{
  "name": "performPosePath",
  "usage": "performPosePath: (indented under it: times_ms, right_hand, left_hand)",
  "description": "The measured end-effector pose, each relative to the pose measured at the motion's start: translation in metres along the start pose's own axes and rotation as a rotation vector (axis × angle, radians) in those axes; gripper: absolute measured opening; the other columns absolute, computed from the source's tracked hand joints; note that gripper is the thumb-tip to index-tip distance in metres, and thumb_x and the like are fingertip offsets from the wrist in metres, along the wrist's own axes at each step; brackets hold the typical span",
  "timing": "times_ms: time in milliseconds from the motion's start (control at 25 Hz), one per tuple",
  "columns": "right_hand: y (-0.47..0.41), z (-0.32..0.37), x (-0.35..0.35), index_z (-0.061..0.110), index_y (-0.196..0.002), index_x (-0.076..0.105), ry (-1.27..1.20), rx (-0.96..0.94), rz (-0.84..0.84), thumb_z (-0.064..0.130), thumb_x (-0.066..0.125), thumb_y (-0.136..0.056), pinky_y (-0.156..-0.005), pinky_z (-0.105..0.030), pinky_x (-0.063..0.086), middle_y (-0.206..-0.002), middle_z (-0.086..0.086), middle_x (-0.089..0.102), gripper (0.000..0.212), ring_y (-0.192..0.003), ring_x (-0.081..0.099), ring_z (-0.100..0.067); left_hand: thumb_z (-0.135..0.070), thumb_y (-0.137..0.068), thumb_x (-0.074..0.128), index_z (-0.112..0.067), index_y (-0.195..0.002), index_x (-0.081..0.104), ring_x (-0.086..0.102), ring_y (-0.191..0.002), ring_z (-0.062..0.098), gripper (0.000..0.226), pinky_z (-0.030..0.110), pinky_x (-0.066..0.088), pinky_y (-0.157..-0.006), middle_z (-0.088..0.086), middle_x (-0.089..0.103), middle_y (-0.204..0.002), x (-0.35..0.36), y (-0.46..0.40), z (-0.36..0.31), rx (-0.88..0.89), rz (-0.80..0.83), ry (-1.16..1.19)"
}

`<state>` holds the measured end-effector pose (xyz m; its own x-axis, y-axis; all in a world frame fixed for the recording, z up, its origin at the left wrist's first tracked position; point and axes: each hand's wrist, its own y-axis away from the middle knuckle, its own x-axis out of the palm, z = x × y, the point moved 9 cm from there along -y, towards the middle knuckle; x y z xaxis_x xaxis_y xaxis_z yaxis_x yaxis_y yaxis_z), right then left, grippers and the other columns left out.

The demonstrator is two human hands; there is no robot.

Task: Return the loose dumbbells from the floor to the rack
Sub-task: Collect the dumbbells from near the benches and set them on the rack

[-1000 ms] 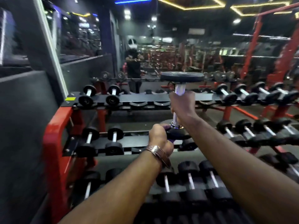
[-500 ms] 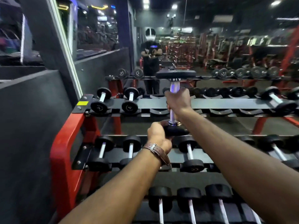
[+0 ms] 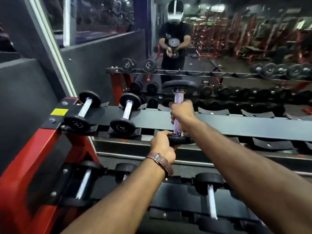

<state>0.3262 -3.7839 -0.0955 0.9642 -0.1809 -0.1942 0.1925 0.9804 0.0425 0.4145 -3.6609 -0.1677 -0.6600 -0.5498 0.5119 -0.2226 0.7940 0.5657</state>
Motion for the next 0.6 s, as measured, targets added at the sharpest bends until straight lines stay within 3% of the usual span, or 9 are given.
performPosePath:
  times_ms: [200,360,480,600]
  right_hand:
    - [-0.105,-0.047,0.038,0.007,-0.067,0.050,0.022,0.092,0.067,0.013,0.061,-0.081,-0.047,-0.031,0.044,-0.049,-0.011,0.051,0.019,-0.039,0.047,-0.022]
    - [-0.162,-0.102,0.066,0.006,-0.074,0.051,0.030,0.221,0.075,0.010,0.061,-0.080,-0.047,-0.031,0.044,-0.049,-0.010,0.051,0.012,-0.041,0.050,-0.022]
    - [-0.185,-0.131,0.085,0.003,-0.086,0.054,0.029,0.349,0.149,0.004,0.058,-0.083,-0.045,-0.029,0.044,-0.052,-0.011,0.050,0.005,-0.040,0.047,-0.021]
    - [-0.194,-0.143,0.095,0.003,-0.091,0.056,0.053,0.445,0.209,0.001,0.054,-0.085,-0.044,-0.027,0.045,-0.053,-0.011,0.049,0.006,-0.033,0.044,-0.018]
  left_hand:
    - [0.001,-0.076,0.058,-0.001,-0.088,0.063,0.066,-0.099,0.039,0.013,0.061,0.053,-0.091,0.023,0.067,-0.107,0.029,-0.110,-0.007,0.019,-0.089,-0.098]
    - [-0.004,-0.074,0.058,-0.003,-0.092,0.064,0.066,-0.104,0.037,0.018,0.061,0.054,-0.089,0.022,0.066,-0.111,0.030,-0.174,0.000,-0.022,-0.115,-0.178]
    - [-0.004,-0.084,0.053,-0.001,-0.094,0.061,0.068,-0.098,0.036,0.013,0.053,0.061,-0.076,0.022,0.066,-0.107,0.033,-0.199,-0.001,-0.065,-0.084,-0.196]
    - [-0.004,-0.088,0.050,0.002,-0.100,0.060,0.068,-0.101,0.043,0.017,0.060,0.058,-0.079,0.027,0.068,-0.113,0.033,-0.210,-0.004,-0.098,-0.057,-0.194]
